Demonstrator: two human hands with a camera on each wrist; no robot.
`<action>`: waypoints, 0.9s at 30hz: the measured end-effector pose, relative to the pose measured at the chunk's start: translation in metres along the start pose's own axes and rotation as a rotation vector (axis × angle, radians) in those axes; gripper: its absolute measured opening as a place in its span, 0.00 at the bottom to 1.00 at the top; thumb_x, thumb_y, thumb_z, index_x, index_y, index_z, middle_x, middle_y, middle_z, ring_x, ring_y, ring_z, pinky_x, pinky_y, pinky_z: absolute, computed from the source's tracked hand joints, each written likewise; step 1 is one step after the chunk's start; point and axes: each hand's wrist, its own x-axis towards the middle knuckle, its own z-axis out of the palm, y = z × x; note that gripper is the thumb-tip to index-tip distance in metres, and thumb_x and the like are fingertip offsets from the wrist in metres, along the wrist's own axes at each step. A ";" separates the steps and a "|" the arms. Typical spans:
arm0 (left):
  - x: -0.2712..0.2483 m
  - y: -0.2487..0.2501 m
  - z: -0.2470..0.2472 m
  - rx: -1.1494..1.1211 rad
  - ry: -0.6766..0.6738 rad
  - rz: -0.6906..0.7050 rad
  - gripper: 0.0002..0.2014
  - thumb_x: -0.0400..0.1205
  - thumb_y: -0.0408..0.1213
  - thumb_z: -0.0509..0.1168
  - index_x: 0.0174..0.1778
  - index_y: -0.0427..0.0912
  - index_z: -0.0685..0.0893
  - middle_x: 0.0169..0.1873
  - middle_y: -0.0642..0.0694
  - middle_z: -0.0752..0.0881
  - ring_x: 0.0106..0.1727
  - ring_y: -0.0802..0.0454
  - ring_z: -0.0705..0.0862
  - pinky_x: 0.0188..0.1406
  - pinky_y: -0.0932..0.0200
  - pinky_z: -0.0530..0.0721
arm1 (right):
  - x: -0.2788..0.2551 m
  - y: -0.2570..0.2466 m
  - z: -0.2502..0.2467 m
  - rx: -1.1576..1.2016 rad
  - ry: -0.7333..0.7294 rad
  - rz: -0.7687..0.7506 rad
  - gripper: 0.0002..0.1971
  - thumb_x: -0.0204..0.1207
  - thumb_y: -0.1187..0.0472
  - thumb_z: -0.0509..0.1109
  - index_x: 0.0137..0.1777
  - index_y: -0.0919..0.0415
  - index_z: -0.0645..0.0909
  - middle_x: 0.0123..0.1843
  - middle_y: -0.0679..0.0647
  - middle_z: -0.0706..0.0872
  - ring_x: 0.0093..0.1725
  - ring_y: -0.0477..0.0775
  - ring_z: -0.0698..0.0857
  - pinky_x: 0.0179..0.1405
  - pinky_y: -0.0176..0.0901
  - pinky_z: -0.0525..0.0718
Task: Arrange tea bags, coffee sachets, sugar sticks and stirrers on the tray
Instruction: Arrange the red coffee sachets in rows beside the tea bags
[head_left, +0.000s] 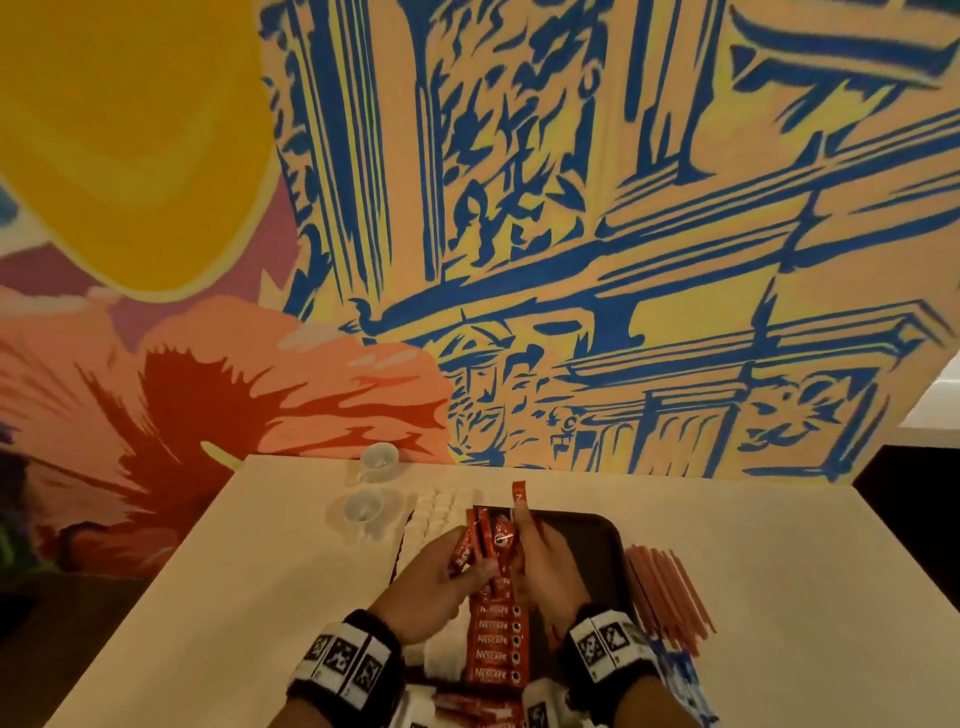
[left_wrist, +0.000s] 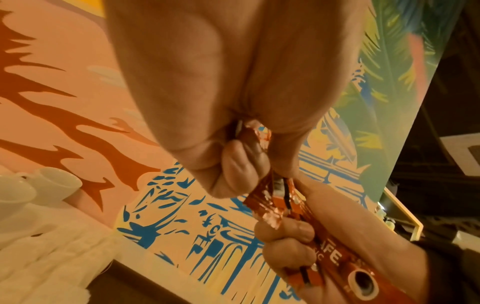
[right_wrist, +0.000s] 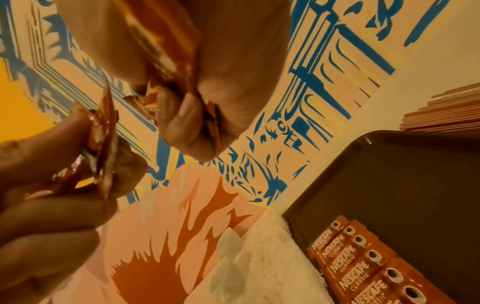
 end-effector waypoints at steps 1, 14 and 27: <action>0.001 0.005 0.002 -0.009 0.016 0.010 0.10 0.86 0.51 0.65 0.61 0.53 0.82 0.38 0.54 0.88 0.35 0.57 0.82 0.29 0.64 0.74 | -0.001 -0.004 -0.001 0.001 -0.002 -0.029 0.32 0.84 0.32 0.56 0.52 0.60 0.89 0.45 0.57 0.94 0.46 0.56 0.93 0.53 0.53 0.90; -0.007 0.057 0.036 -0.050 0.125 0.119 0.07 0.85 0.34 0.69 0.57 0.41 0.81 0.38 0.57 0.86 0.29 0.70 0.82 0.28 0.75 0.75 | -0.033 -0.043 -0.022 0.208 -0.120 -0.173 0.12 0.81 0.58 0.74 0.54 0.68 0.89 0.50 0.67 0.92 0.52 0.67 0.92 0.57 0.61 0.90; -0.019 0.060 0.057 -0.261 0.379 0.019 0.14 0.91 0.42 0.57 0.50 0.35 0.80 0.28 0.49 0.75 0.22 0.54 0.71 0.27 0.57 0.70 | -0.041 -0.041 -0.055 0.206 -0.072 -0.138 0.06 0.86 0.60 0.67 0.48 0.61 0.77 0.35 0.57 0.84 0.34 0.52 0.84 0.35 0.43 0.82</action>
